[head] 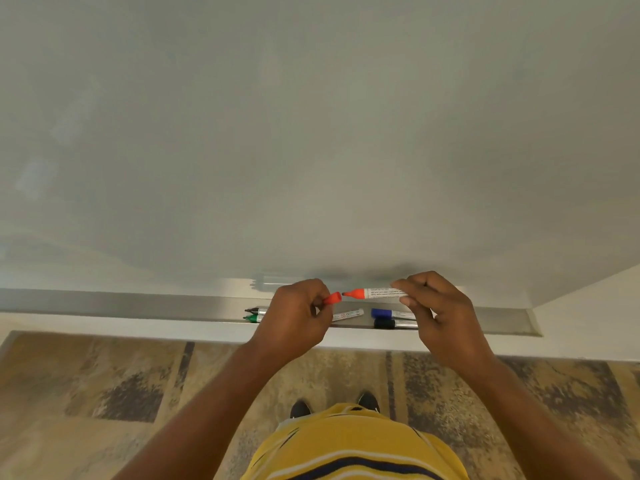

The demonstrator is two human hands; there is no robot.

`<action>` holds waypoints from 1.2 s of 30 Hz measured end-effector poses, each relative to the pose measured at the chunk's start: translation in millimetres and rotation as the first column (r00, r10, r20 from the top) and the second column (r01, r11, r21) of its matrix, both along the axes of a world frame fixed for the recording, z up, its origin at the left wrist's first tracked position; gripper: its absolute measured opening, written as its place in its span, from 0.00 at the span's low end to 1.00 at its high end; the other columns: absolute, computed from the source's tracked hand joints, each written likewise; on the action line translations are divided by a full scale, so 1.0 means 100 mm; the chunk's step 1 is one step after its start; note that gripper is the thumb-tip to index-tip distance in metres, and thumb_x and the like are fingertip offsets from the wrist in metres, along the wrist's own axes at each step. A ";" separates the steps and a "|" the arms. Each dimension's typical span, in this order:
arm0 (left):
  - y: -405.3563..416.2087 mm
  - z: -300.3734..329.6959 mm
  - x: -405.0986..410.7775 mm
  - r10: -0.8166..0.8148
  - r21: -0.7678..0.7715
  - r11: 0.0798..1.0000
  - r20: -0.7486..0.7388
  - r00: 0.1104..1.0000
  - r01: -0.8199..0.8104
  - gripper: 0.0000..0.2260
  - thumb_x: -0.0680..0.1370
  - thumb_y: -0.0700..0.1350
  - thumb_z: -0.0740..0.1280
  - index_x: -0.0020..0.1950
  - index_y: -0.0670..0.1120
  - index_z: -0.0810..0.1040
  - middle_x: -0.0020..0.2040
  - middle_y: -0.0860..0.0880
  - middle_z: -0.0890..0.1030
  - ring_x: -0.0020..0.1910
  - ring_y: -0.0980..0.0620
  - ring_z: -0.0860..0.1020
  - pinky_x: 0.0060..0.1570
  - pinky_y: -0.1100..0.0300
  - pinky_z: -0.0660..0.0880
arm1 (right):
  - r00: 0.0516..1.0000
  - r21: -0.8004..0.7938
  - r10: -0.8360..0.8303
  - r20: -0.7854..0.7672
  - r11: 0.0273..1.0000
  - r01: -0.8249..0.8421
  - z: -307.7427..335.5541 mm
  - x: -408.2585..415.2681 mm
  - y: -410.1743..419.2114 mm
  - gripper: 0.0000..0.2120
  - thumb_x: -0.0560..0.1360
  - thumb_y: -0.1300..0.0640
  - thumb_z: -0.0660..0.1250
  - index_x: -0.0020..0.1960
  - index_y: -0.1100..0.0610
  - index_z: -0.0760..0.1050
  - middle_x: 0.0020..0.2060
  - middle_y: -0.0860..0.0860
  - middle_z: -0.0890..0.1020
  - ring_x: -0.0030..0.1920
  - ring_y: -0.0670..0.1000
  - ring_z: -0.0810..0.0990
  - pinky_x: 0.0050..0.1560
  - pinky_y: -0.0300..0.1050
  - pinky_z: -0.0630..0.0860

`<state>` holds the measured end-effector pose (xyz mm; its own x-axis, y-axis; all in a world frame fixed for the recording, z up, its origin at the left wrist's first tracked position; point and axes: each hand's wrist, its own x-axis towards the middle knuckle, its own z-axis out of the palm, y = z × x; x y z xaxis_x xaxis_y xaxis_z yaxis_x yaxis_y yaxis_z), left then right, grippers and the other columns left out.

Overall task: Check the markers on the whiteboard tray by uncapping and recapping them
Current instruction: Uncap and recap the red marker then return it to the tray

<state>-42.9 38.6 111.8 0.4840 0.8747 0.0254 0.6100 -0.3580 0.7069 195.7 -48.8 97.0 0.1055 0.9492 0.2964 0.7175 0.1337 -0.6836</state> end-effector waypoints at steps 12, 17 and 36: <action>0.05 0.10 -0.02 -0.062 0.007 0.998 -0.029 0.998 0.062 0.02 0.76 0.46 0.69 0.48 0.52 0.79 0.39 0.53 0.81 0.37 0.53 0.79 0.40 0.56 0.81 | 0.994 -0.036 0.015 0.108 0.999 -0.011 0.09 -0.12 0.08 0.19 0.74 0.69 0.66 0.60 0.52 0.78 0.52 0.48 0.77 0.53 0.46 0.74 0.53 0.25 0.69; 0.06 0.15 -0.04 -0.031 -0.096 0.994 0.175 0.984 0.048 0.08 0.77 0.43 0.69 0.54 0.52 0.82 0.40 0.54 0.84 0.38 0.55 0.80 0.41 0.59 0.79 | 0.998 -0.085 0.007 0.070 0.996 -0.001 0.19 -0.19 0.13 0.17 0.76 0.65 0.64 0.63 0.53 0.75 0.55 0.50 0.78 0.55 0.48 0.75 0.55 0.23 0.67; 0.29 -0.27 -0.06 0.006 -0.226 0.974 0.009 1.000 -0.003 0.07 0.77 0.41 0.67 0.49 0.52 0.84 0.42 0.51 0.85 0.40 0.52 0.81 0.41 0.58 0.79 | 0.963 -0.073 0.039 0.265 0.997 -0.020 -0.17 -0.36 0.33 0.13 0.70 0.63 0.69 0.54 0.55 0.80 0.48 0.50 0.84 0.50 0.55 0.76 0.49 0.51 0.74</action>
<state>-48.7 68.1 85.3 0.4806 0.8606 -0.1682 0.6039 -0.1858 0.7752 159.2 -16.0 80.2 0.0030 0.9698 0.2438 0.8713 0.1171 -0.4766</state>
